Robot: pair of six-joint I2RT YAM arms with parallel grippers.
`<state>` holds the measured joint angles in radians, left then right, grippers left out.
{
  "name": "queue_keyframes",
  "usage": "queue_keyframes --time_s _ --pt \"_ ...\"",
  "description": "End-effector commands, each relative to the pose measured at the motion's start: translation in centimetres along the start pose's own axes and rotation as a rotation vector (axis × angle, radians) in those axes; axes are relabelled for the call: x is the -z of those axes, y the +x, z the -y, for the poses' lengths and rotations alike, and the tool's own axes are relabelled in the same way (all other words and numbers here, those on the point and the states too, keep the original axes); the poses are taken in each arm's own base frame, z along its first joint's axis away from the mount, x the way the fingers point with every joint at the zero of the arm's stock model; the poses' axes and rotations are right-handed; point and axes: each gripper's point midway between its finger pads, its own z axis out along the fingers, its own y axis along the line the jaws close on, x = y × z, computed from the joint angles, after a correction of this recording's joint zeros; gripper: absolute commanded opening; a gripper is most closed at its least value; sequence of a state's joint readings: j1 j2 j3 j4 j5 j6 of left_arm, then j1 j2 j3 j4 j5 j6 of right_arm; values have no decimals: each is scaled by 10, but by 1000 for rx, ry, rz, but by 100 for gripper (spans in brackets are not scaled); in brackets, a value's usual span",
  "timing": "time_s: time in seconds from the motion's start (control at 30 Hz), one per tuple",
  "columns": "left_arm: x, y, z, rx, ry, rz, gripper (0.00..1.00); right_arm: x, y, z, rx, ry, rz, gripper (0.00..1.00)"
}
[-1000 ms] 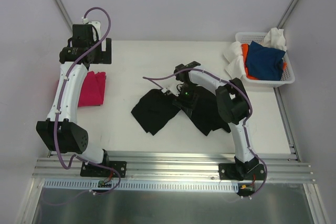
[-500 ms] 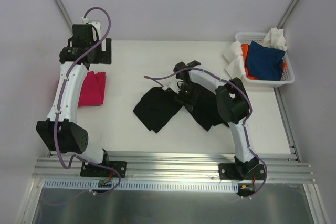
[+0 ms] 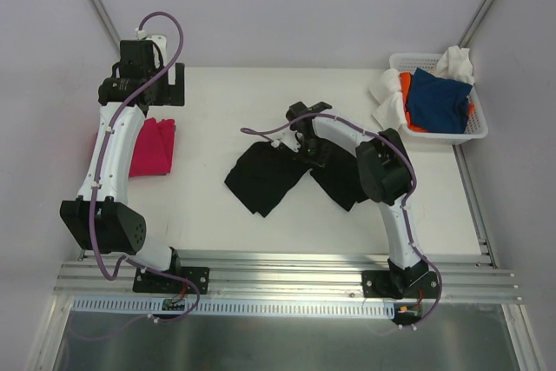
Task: Fold and stack the t-shirts
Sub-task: Flatten the tshirt out
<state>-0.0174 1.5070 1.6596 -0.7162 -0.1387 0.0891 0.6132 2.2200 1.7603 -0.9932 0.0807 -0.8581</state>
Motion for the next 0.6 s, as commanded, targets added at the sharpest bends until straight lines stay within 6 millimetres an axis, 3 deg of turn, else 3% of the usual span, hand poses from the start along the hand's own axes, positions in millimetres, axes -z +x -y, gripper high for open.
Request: queue_keyframes --time_s 0.0,0.07,0.2,0.33,0.47,0.57 --pt "5 -8 -4 21 0 27 99 17 3 18 4 106 3 10" --pt "5 -10 -2 23 10 31 99 43 1 25 -3 151 49 1" --pt "3 -9 -6 55 10 28 99 92 3 29 -14 185 95 0" --pt "2 -12 -5 68 24 29 99 162 -6 30 -50 209 204 1" --pt "1 -15 -2 84 41 36 99 209 -4 12 -35 216 269 2" --pt "2 -16 0 92 57 40 99 233 0 -17 -5 173 316 2"
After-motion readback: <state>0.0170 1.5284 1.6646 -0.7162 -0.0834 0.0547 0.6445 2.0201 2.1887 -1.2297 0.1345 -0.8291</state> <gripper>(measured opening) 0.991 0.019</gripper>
